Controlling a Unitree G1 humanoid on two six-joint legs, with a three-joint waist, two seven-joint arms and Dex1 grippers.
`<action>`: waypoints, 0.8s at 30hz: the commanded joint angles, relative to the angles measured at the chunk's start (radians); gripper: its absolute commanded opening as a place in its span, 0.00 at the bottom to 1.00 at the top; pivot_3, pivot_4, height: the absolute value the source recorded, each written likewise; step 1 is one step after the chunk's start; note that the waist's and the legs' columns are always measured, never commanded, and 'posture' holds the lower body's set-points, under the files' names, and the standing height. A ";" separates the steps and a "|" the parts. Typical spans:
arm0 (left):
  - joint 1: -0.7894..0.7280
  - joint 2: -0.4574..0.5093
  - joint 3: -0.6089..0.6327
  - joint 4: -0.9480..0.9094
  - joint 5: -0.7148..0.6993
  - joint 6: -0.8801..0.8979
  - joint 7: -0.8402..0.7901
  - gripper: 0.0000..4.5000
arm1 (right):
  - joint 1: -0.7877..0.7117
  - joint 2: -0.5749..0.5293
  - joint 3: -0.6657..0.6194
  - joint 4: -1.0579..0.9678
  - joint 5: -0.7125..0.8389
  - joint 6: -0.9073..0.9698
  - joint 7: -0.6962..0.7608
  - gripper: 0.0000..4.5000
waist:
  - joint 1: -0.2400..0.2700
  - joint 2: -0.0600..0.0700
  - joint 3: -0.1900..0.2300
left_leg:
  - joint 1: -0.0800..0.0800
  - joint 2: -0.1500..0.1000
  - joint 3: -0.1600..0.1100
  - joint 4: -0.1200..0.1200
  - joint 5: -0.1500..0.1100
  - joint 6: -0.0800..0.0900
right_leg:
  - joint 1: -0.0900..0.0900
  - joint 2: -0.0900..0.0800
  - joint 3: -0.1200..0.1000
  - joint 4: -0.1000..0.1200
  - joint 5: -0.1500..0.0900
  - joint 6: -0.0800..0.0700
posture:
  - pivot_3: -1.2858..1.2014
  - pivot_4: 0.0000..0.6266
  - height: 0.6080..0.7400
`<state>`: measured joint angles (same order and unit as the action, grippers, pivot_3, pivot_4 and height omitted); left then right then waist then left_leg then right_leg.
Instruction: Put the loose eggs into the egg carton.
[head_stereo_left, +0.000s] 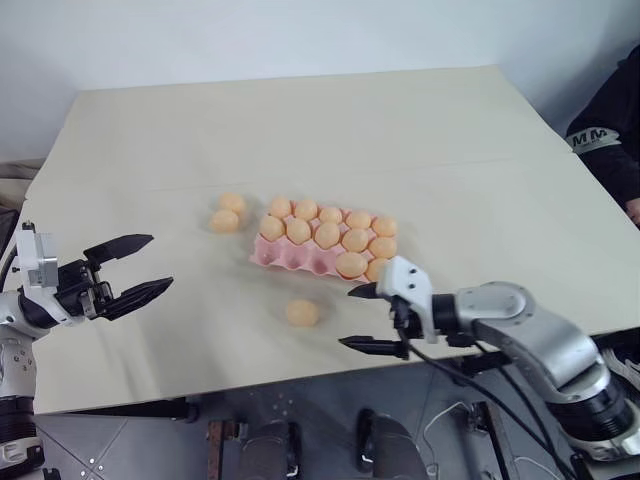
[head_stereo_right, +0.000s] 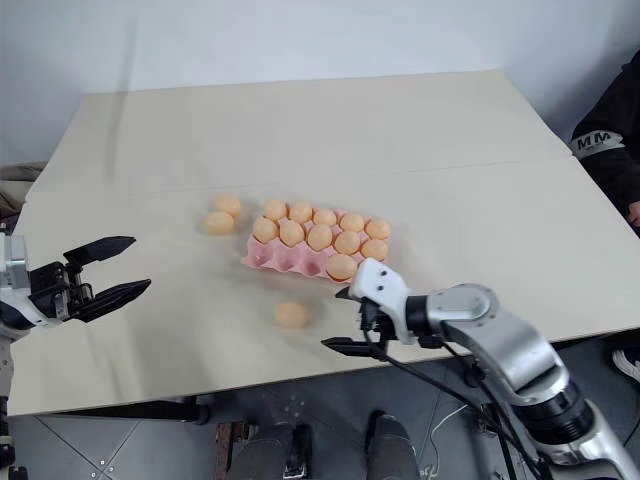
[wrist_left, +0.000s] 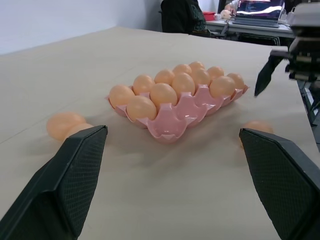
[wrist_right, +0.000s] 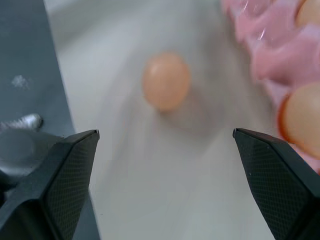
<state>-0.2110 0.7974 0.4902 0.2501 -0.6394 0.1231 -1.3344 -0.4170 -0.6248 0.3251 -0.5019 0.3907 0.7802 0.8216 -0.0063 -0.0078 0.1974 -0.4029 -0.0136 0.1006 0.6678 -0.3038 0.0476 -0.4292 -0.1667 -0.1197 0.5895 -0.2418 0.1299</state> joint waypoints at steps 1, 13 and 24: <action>0.015 0.024 0.021 -0.022 -0.013 0.002 -0.011 1.00 | -0.029 0.048 0.032 0.011 -0.055 -0.039 -0.053 1.00 | 0.000 0.000 0.000 | 0.000 0.000 0.000 0.000 0.000 0.000 | 0.000 0.000 0.000 0.000 0.000 0.000 | 0.52 0.24 1.00; 0.079 0.020 0.056 -0.085 -0.028 0.018 0.014 1.00 | -0.085 0.204 0.119 0.133 -0.144 -0.115 -0.078 1.00 | -0.006 -0.001 0.000 | 0.000 0.001 0.000 0.000 0.000 0.001 | 0.000 0.001 -0.001 0.001 0.000 0.000 | 0.52 0.24 1.00; 0.123 0.008 0.085 -0.129 -0.052 0.021 0.019 1.00 | -0.088 0.247 0.147 0.195 -0.170 -0.141 -0.054 1.00 | -0.024 -0.001 0.000 | 0.000 0.001 0.000 0.000 0.001 0.002 | 0.000 0.001 -0.002 0.001 0.000 0.000 | 0.52 0.24 1.00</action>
<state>-0.1020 0.8018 0.5399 0.1616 -0.6620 0.1461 -1.3113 -0.4941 -0.3956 0.4671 -0.3012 0.2184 0.6616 0.7597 -0.0307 -0.0085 0.1970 -0.4025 -0.0120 0.1007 0.6679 -0.3032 0.0490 -0.4296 -0.1655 -0.1221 0.5909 -0.2415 0.1294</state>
